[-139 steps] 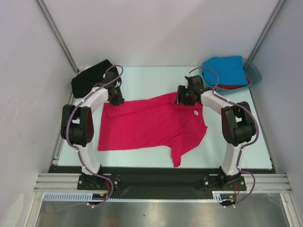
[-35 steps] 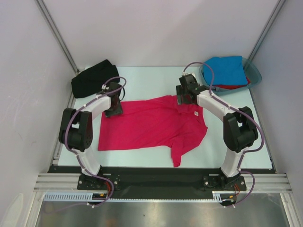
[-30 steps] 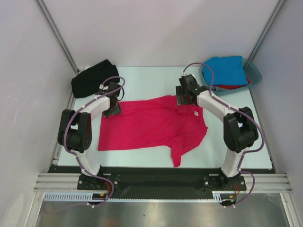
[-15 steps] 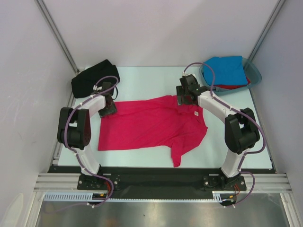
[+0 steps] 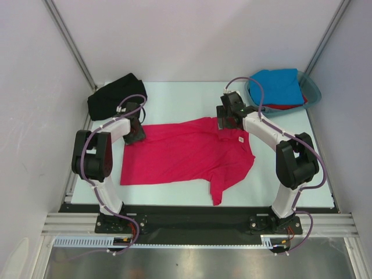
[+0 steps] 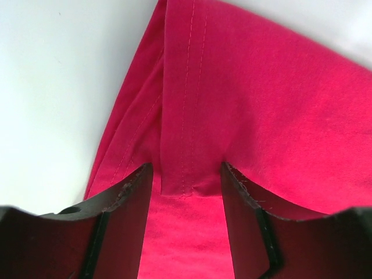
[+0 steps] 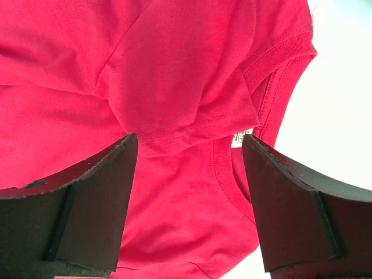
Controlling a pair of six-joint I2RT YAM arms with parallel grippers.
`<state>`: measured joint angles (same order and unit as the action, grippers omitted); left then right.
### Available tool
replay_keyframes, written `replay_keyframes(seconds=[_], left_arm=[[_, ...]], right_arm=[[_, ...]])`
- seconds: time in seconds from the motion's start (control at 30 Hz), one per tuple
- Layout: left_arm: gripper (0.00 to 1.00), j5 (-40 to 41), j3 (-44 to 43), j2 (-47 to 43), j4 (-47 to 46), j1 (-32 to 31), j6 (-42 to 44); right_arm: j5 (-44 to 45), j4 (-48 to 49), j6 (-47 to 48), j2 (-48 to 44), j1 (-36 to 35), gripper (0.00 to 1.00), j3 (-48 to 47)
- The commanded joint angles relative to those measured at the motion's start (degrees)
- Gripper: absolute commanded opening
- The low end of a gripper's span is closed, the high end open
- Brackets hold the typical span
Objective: Fold and stack the t-shirts
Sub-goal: Fold the tshirt
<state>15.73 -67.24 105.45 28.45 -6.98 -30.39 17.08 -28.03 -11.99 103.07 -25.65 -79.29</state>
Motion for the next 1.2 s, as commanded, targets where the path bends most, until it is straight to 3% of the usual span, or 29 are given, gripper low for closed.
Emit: replay_keyframes(seconds=[0.0, 0.37, 0.5, 0.63, 0.93, 1.17], left_arm=[[0.55, -0.9, 1.1, 0.5, -1.9, 0.2, 0.1], [0.35, -0.1, 1.4, 0.2, -2.5, 0.3, -0.2], [0.15, 1.1, 1.2, -0.7, -1.7, 0.5, 0.0], [0.14, 2.5, 1.2, -2.1, -0.7, 0.5, 0.0], [0.30, 3.3, 0.6, -3.1, 1.4, 0.6, -0.3], [0.30, 4.0, 1.3, -4.1, 1.8, 0.6, -0.9]], right_arm=[[0.8, -0.1, 0.1, -2.3, 0.2, 0.77, 0.0], [1.0, -0.4, 0.1, -2.1, 0.1, 0.77, 0.3], [1.0, -0.5, 0.0, -1.7, 0.1, 0.77, 0.2], [0.8, -0.7, 0.2, -1.5, 0.1, 0.77, 0.0], [0.2, -1.0, 0.5, -0.8, 0.0, 0.77, -0.3], [0.1, -1.2, 0.6, -0.5, -0.2, 0.77, -0.6]])
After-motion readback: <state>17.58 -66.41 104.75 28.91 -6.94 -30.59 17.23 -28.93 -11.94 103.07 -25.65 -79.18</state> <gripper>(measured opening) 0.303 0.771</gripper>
